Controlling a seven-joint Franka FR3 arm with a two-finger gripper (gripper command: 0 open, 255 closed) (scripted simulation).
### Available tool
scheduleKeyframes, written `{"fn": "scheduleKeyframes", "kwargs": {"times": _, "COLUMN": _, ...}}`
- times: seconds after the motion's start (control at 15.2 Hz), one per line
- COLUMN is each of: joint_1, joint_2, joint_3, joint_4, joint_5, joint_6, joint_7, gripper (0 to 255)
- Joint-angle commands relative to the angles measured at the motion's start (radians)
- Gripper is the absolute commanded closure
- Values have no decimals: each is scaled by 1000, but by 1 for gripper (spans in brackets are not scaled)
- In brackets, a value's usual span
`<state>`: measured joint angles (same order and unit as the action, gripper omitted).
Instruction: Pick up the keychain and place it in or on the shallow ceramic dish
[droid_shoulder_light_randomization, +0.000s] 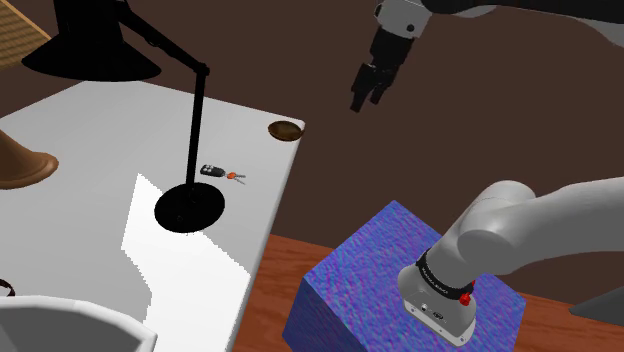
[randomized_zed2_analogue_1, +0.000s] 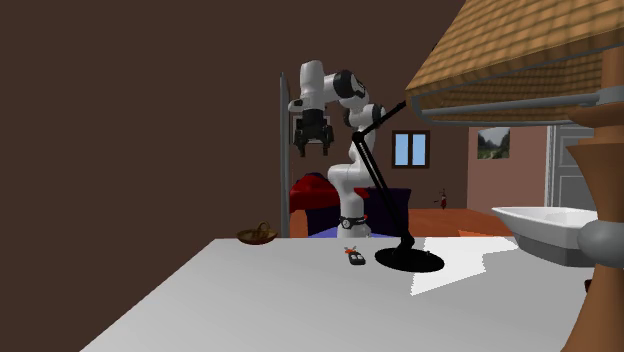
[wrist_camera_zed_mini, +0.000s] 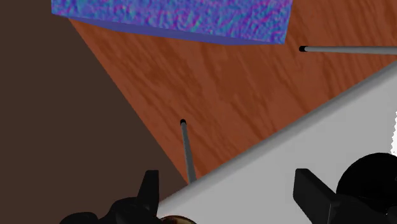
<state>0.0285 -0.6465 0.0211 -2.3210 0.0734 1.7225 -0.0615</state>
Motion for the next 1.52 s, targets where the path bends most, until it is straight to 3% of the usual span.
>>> {"fn": "scheduleKeyframes", "kwargs": {"times": 0.0, "joint_1": 12, "joint_2": 45, "joint_3": 22, "joint_4": 0, "joint_5": 6, "joint_6": 50, "joint_7": 8, "gripper": 0}}
{"fn": "scheduleKeyframes", "kwargs": {"times": 0.79, "joint_1": 80, "joint_2": 385, "joint_3": 173, "joint_4": 78, "joint_5": -4, "joint_6": 327, "joint_7": 105, "gripper": 0}}
{"fn": "scheduleKeyframes", "kwargs": {"times": 1.45, "joint_1": 137, "joint_2": 726, "joint_3": 266, "joint_4": 267, "joint_5": -128, "joint_6": 472, "joint_7": 228, "gripper": 0}}
